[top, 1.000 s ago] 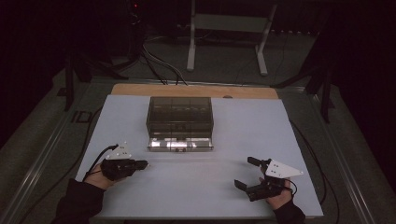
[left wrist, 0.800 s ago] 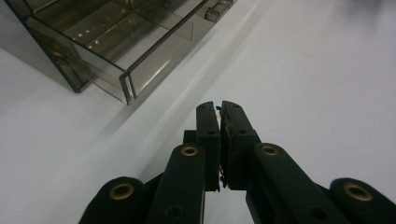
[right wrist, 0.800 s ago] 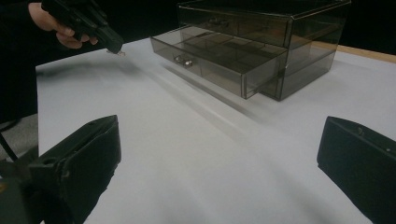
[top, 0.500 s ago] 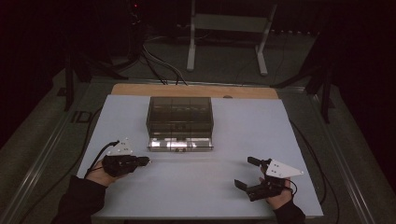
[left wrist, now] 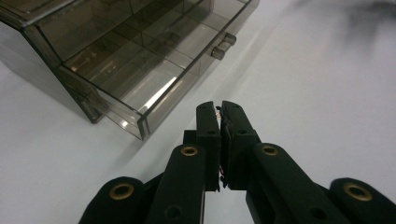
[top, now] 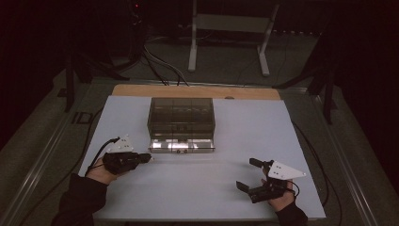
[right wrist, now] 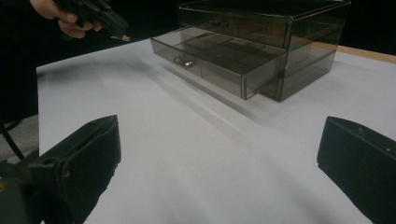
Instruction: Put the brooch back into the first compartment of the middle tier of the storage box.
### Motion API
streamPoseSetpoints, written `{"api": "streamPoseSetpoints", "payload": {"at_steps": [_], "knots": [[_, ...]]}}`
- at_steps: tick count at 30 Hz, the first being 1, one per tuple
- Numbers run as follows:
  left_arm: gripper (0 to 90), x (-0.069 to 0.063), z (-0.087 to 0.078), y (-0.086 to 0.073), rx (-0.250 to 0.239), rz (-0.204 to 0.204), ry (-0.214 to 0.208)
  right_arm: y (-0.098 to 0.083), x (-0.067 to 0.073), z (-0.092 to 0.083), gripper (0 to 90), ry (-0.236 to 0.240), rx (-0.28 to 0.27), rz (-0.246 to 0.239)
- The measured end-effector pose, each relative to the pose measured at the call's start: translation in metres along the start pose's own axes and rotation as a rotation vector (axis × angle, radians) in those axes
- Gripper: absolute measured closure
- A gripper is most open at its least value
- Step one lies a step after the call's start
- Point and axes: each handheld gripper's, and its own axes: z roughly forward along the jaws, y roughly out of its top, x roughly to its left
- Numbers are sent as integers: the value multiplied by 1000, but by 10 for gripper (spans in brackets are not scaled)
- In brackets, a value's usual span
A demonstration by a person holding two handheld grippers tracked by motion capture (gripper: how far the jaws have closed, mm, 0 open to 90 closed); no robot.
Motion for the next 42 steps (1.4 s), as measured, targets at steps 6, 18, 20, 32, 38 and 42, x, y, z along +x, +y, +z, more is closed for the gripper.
{"api": "streamPoseSetpoints", "payload": {"at_steps": [6,18,20,32,38,42], "knots": [[881,2,-1,6,-14,-7,-3,0,0,1,0,1,2,1],[880,6,-3,23,-32,2,-1,0,0,0,0,3,-2,4],[880,7,-3,27,-34,1,1,0,0,0,0,2,-3,3],[880,14,-3,45,-49,-2,7,0,0,0,0,4,-5,5],[880,17,-1,52,-61,-3,19,0,0,1,0,7,-4,5],[880,20,-1,56,-70,-13,25,0,0,0,0,6,-4,1]]}}
